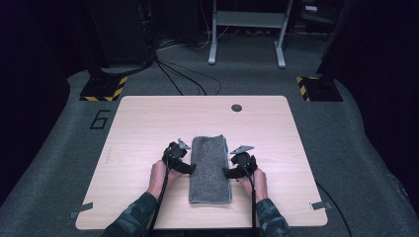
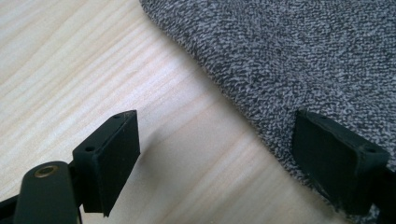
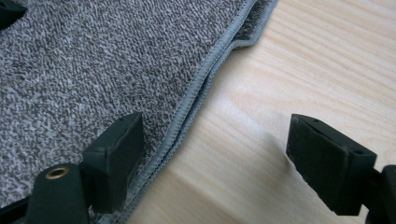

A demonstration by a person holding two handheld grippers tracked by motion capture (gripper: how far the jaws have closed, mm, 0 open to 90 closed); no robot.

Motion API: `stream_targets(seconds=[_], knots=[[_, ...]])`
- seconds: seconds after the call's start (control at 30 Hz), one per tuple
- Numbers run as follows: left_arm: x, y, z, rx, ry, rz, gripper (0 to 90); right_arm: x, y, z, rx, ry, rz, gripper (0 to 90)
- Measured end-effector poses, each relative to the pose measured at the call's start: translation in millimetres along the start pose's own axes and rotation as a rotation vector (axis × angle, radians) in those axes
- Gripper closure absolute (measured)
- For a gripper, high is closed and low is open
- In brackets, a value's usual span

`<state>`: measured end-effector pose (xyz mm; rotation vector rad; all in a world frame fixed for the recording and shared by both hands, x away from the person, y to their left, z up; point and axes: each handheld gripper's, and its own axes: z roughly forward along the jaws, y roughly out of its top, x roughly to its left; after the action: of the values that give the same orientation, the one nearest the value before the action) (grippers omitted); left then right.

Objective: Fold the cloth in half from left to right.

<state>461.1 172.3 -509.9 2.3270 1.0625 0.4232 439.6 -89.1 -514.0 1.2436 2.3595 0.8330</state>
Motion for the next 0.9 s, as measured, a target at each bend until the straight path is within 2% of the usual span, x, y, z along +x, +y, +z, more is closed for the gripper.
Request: stream_targets(seconds=[0.07, 0.1, 0.17, 0.2, 0.23, 0.27, 0.37, 0.47, 0.5, 0.53, 0.57, 0.6, 0.63, 0.67, 0.7, 0.73, 0.77, 0.8, 0.9], knots=[[-1.1, -0.5, -1.2, 0.009, -0.008, 0.01, 15.4, 0.4, -1.7, -1.9, 0.002, -0.003, -0.007, 19.1], [-1.5, -0.7, -1.4, 0.008, -0.025, 0.005, 15.5, 0.5, -2.4, -2.4, 0.003, 0.001, -0.008, 19.1], [-0.8, 0.3, -2.9, -0.001, -0.034, 0.002, 15.5, -1.1, -2.1, -4.0, 0.016, 0.008, -0.02, 19.3], [1.0, 1.7, -4.0, -0.005, -0.032, 0.006, 15.5, -2.3, -0.9, -4.9, 0.011, 0.018, -0.008, 19.3], [3.1, 3.8, -4.0, -0.014, -0.037, -0.006, 15.5, -5.3, 1.1, -5.7, -0.004, 0.03, -0.006, 19.3], [6.4, 6.9, -4.2, -0.017, -0.035, -0.009, 15.5, -7.0, 4.1, -7.0, -0.006, 0.028, 0.012, 19.2], [16.0, 19.8, -1.8, -0.035, -0.016, -0.031, 15.5, -13.2, 18.6, -6.1, -0.051, 0.023, 0.024, 19.4], [26.4, 33.1, 5.9, -0.049, 0.01, -0.05, 15.8, -18.2, 33.8, 3.1, -0.065, 0.021, 0.049, 19.7], [26.4, 33.1, 5.9, -0.049, 0.01, -0.05, 15.7, -18.2, 33.8, 3.1, -0.065, 0.021, 0.049, 19.7], [30.4, 39.4, 13.8, -0.032, 0.023, -0.06, 15.8, -20.7, 41.0, 13.3, -0.05, 0.008, 0.051, 20.3], [31.4, 41.1, 17.9, -0.01, 0.022, -0.054, 15.9, -22.1, 43.2, 19.1, -0.042, -0.002, 0.052, 20.9], [31.4, 41.1, 17.9, -0.01, 0.022, -0.054, 16.0, -22.1, 43.2, 19.1, -0.042, -0.002, 0.052, 20.9], [31.1, 41.8, 25.1, 0.02, 0.038, -0.04, 16.0, -22.5, 43.1, 31.0, 0.006, -0.03, 0.05, 20.9], [30.3, 41.2, 27.3, 0.028, 0.041, -0.04, 16.0, -23.8, 42.2, 34.1, 0.011, -0.025, 0.049, 20.0], [30.4, 40.5, 27.8, 0.029, 0.039, -0.042, 15.9, -25.8, 40.9, 34.4, 0.003, -0.017, 0.069, 19.7], [30.2, 39.9, 27.9, 0.023, 0.041, -0.045, 15.9, -27.4, 40.2, 33.8, 0.002, -0.022, 0.069, 19.9], [29.9, 39.6, 27.6, 0.023, 0.044, -0.04, 15.9, -26.3, 39.5, 31.9, 0.017, -0.02, 0.092, 20.0], [29.5, 39.6, 27.2, 0.026, 0.043, -0.034, 15.9, -28.2, 38.7, 31.9, 0.008, -0.024, 0.07, 20.0], [28.8, 40.6, 25.4, 0.026, 0.03, -0.026, 16.0, -28.8, 37.7, 29.5, 0.024, -0.027, 0.057, 20.4]])
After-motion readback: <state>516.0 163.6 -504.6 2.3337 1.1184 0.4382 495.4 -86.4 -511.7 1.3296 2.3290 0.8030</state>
